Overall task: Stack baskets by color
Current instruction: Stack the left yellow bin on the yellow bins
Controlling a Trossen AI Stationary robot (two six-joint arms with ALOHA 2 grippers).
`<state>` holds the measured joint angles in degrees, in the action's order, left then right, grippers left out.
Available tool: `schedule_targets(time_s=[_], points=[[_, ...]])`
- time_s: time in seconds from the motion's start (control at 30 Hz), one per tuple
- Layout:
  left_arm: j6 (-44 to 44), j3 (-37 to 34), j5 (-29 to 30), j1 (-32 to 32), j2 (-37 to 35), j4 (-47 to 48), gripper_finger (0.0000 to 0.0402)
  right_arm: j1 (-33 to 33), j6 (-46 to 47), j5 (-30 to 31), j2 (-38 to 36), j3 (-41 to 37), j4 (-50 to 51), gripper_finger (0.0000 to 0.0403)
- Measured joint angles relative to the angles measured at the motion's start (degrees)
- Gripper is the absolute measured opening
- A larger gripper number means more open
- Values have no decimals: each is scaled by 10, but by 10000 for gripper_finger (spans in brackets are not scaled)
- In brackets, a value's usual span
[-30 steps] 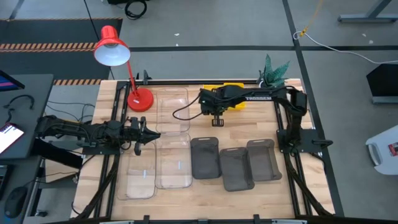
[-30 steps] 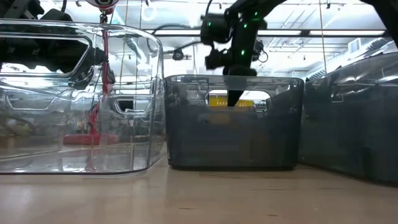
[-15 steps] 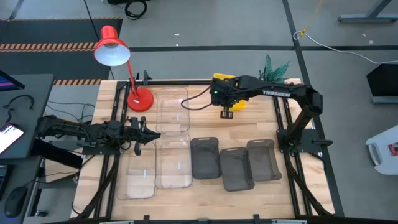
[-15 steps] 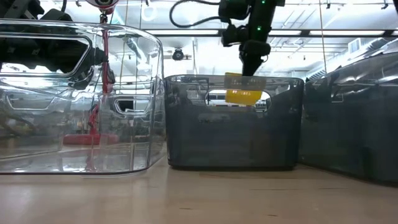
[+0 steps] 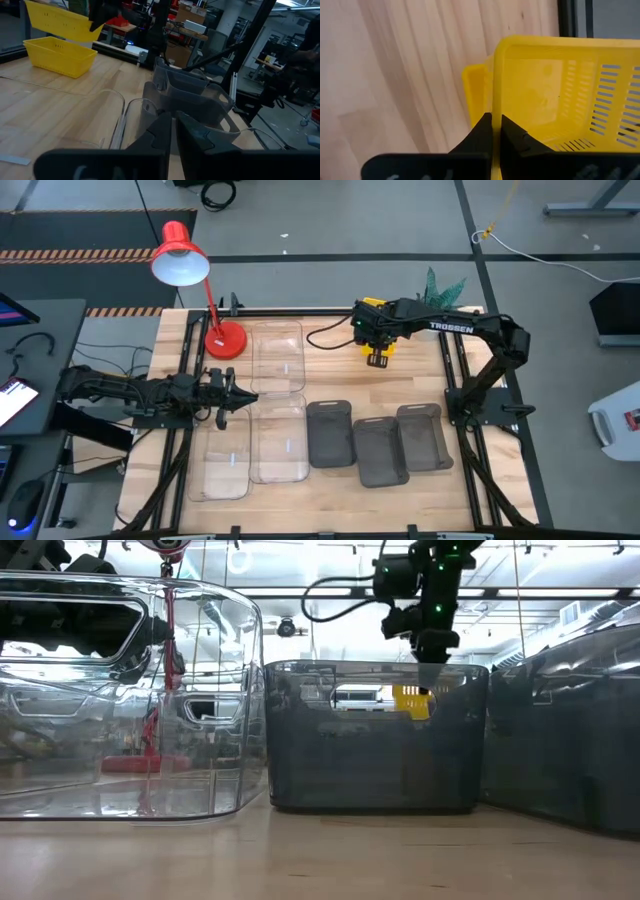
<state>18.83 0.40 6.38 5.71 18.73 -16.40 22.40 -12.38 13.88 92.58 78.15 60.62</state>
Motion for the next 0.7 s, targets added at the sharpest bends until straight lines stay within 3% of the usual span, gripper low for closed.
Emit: schedule_targets(time_s=[0.7], points=[[0,0,0,0,0,0,31,28,-56,-45,1,-112,-97,21]])
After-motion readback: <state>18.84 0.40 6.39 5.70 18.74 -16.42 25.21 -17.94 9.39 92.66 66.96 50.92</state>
